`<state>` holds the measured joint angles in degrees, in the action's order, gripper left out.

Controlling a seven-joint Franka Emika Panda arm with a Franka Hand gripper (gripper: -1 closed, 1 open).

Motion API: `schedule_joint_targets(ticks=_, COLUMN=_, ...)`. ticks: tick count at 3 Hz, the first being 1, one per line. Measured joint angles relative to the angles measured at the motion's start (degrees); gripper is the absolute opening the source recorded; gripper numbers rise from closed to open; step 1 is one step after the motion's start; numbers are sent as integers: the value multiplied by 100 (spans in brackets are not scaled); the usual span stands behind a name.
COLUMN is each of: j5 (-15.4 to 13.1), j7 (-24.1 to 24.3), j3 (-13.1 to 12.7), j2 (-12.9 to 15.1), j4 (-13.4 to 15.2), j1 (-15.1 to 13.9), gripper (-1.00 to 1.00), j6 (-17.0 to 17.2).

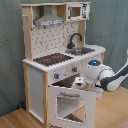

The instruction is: Play with the kitchen

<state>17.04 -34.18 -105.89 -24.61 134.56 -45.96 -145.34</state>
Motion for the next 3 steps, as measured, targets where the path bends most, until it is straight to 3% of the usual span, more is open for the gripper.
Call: schedule_joint_targets(ticks=3, j5=-4, j7=1647, j3=0, j2=-6, j4=-112, j1=646, gripper=-100, j6=-27)
